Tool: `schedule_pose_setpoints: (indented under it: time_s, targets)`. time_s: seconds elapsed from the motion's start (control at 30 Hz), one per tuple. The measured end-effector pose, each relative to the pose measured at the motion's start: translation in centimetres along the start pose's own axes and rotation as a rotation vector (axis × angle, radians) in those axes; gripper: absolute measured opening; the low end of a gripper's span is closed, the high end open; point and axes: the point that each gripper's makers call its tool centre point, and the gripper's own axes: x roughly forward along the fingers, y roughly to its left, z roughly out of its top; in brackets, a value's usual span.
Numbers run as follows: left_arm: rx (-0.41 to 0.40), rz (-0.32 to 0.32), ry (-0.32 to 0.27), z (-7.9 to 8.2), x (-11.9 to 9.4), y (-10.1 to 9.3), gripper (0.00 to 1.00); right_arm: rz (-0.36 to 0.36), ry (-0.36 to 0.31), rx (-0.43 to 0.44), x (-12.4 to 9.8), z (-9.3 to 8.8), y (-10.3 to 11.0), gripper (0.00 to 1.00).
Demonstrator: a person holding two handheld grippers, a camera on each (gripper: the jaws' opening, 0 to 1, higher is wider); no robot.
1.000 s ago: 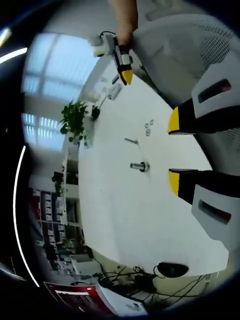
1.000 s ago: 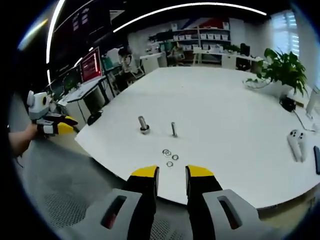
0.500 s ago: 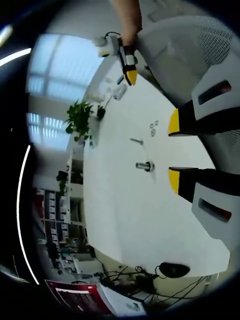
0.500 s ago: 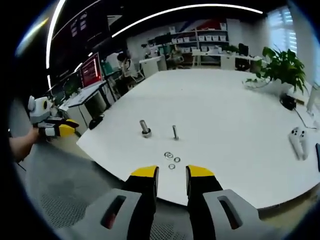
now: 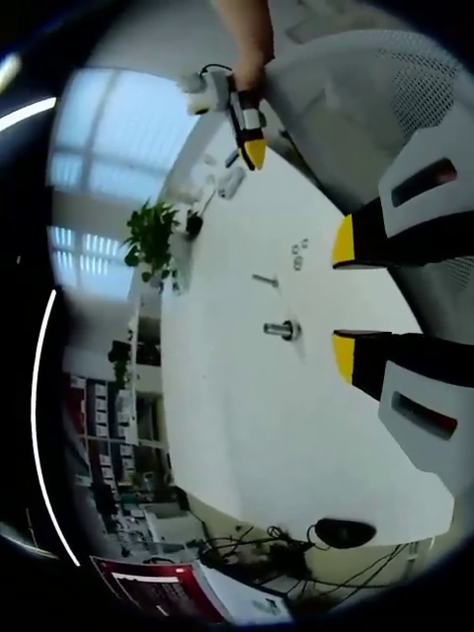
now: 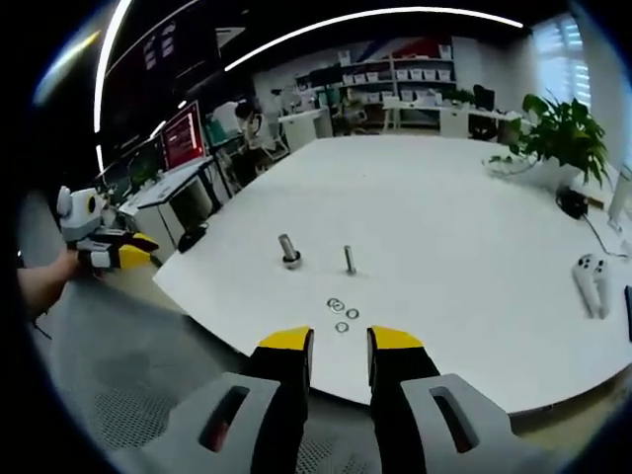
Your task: Place the washer onto the threaded stud by aligning its center hole with the stud, sliding it down to the base, and recovering from edge contact or off-axis alignment until the washer reaches the visible bottom stop.
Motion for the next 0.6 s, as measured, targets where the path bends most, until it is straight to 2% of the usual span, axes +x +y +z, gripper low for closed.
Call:
schedule_pose_setpoints:
  time_s: [0.2, 0.37, 0.6]
  targets:
    - [0.001, 0.007, 0.011, -0.22, 0.00, 0.16, 0.22, 0.003, 0.035, -0.010, 0.03, -0.49, 0.62, 0.24]
    - [0.002, 0.010, 0.011, -0.26, 0.02, 0.16, 0.22, -0.003, 0.030, -0.002, -0.08, -0.42, 0.29, 0.24]
    - [0.001, 0.004, 0.026, -0.53, 0.05, 0.06, 0.22, 0.002, 0.062, -0.017, 0.04, -0.96, 0.47, 0.24]
